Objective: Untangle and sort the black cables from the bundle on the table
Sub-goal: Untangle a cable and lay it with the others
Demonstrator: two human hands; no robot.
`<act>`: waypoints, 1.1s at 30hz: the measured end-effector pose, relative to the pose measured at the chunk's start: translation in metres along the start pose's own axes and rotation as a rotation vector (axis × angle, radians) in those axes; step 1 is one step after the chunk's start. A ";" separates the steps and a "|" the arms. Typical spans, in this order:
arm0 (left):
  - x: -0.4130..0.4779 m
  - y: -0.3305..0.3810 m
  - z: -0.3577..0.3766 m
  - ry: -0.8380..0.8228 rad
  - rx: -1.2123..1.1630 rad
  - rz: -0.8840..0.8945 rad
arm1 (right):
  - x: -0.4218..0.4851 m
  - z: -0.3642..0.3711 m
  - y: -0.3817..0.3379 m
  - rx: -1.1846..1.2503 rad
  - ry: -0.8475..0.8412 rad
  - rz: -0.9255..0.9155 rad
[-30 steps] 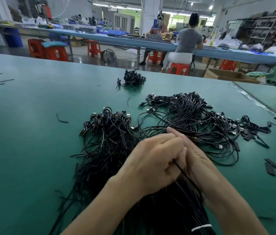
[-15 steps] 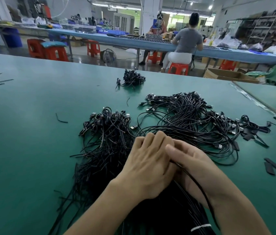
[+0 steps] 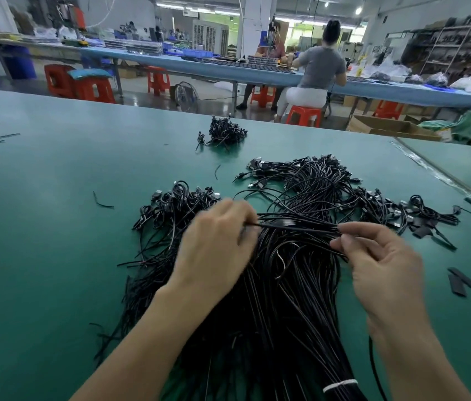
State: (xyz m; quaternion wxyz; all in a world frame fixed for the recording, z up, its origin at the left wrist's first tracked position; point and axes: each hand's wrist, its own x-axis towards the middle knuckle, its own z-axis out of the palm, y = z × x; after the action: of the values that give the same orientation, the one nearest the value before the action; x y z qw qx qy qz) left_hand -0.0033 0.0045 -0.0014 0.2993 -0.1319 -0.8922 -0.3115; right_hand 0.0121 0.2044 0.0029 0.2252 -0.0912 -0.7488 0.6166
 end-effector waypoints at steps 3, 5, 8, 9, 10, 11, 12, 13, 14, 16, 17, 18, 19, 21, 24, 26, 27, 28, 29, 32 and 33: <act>0.007 -0.010 -0.015 0.326 -0.158 -0.164 | 0.005 -0.010 0.001 -0.173 0.062 -0.073; 0.009 -0.012 -0.022 0.385 -0.140 -0.206 | 0.004 -0.011 0.004 -0.383 -0.067 -0.088; 0.005 -0.002 -0.021 0.287 0.067 -0.115 | -0.005 0.000 0.004 -0.612 -0.352 -0.102; 0.004 0.002 -0.019 0.241 0.137 -0.086 | -0.009 0.005 0.002 -0.592 -0.432 -0.115; 0.003 0.006 -0.018 0.200 0.194 -0.067 | -0.012 0.008 -0.001 -0.527 -0.499 -0.125; 0.003 0.009 -0.018 0.166 0.234 -0.050 | -0.015 0.012 -0.005 -0.429 -0.551 -0.129; 0.004 0.011 -0.018 0.141 0.254 -0.030 | -0.018 0.015 -0.009 -0.329 -0.588 -0.137; 0.004 0.012 -0.017 0.116 0.259 -0.005 | -0.021 0.018 -0.014 -0.236 -0.615 -0.147; 0.004 0.013 -0.017 0.088 0.249 0.024 | -0.024 0.020 -0.017 -0.175 -0.626 -0.169; 0.002 0.014 -0.017 0.027 0.199 0.114 | -0.029 0.024 -0.023 -0.133 -0.591 -0.267; 0.001 0.014 -0.017 0.005 0.164 0.151 | -0.030 0.025 -0.025 -0.118 -0.533 -0.321; 0.001 0.014 -0.017 -0.008 0.126 0.160 | -0.029 0.025 -0.027 -0.079 -0.454 -0.350; 0.001 0.014 -0.018 -0.010 0.091 0.139 | -0.027 0.024 -0.027 -0.020 -0.367 -0.340; 0.003 0.016 -0.020 -0.006 0.044 0.045 | -0.022 0.021 -0.026 0.078 -0.229 -0.271; 0.003 0.017 -0.018 -0.146 0.054 -0.006 | -0.018 0.020 -0.021 0.108 -0.156 -0.182; 0.002 0.019 -0.016 -0.348 -0.053 -0.053 | -0.019 0.022 -0.020 0.129 -0.158 -0.162; 0.001 0.021 -0.015 -0.465 -0.175 -0.095 | -0.019 0.023 -0.021 0.162 -0.173 -0.151; 0.000 0.023 -0.015 -0.576 -0.322 -0.132 | -0.019 0.023 -0.021 0.200 -0.193 -0.135; -0.001 0.026 -0.017 -0.670 -0.476 -0.151 | -0.019 0.023 -0.021 0.233 -0.218 -0.116; -0.001 0.036 -0.023 -0.857 -0.876 -0.174 | -0.020 0.022 -0.019 0.255 -0.324 -0.056; 0.000 0.037 -0.024 -0.873 -0.986 -0.199 | -0.021 0.022 -0.018 0.243 -0.375 -0.048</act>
State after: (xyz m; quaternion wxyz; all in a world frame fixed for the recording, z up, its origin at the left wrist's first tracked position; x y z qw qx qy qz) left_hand 0.0226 0.0178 0.0309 -0.2149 -0.2841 -0.6926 -0.6272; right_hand 0.0229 0.1725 0.0122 0.1060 0.0706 -0.6997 0.7030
